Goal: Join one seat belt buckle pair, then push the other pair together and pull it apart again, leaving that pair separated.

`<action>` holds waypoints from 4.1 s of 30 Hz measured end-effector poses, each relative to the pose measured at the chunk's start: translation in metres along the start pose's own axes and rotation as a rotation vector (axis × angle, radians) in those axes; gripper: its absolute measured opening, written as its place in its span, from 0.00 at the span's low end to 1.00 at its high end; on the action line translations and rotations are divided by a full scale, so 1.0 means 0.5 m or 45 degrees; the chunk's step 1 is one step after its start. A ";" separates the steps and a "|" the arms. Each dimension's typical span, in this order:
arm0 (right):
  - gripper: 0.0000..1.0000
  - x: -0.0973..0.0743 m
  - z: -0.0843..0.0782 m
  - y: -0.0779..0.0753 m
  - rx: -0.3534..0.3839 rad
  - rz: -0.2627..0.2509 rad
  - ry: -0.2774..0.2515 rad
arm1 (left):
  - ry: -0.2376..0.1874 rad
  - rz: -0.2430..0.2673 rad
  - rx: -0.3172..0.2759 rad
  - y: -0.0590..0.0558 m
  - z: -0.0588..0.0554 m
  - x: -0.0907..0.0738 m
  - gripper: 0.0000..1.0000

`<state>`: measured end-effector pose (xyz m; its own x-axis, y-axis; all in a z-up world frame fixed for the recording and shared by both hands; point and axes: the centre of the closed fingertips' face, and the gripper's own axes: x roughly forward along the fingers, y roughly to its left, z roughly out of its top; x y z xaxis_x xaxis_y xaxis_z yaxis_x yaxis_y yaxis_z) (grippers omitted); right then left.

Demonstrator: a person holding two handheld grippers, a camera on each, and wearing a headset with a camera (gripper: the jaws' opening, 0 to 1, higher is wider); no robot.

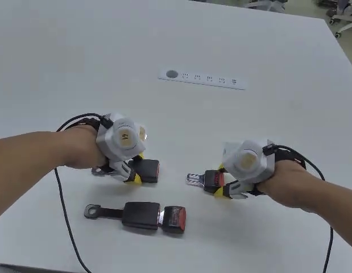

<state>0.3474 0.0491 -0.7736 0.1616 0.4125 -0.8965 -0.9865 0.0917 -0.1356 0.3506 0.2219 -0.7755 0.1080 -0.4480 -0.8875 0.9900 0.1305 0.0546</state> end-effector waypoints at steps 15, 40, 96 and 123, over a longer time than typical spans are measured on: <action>0.32 -0.016 -0.044 -0.002 0.049 -0.005 0.037 | -0.018 0.009 -0.009 -0.004 0.000 -0.002 0.34; 0.40 -0.021 -0.045 -0.014 0.063 -0.082 0.085 | 0.003 0.083 0.042 0.009 0.005 -0.007 0.42; 0.99 -0.208 0.044 0.183 0.590 -0.333 -0.484 | -0.377 0.476 -0.565 -0.182 -0.130 -0.251 1.00; 0.99 -0.181 0.041 0.175 0.657 -0.425 -0.458 | -0.376 0.458 -0.641 -0.217 -0.152 -0.238 1.00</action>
<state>0.2469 0.0383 -0.6955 0.5392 0.5533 -0.6349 -0.7591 0.6458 -0.0819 0.2232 0.3281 -0.7106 0.5134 -0.5129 -0.6880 0.7326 0.6795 0.0401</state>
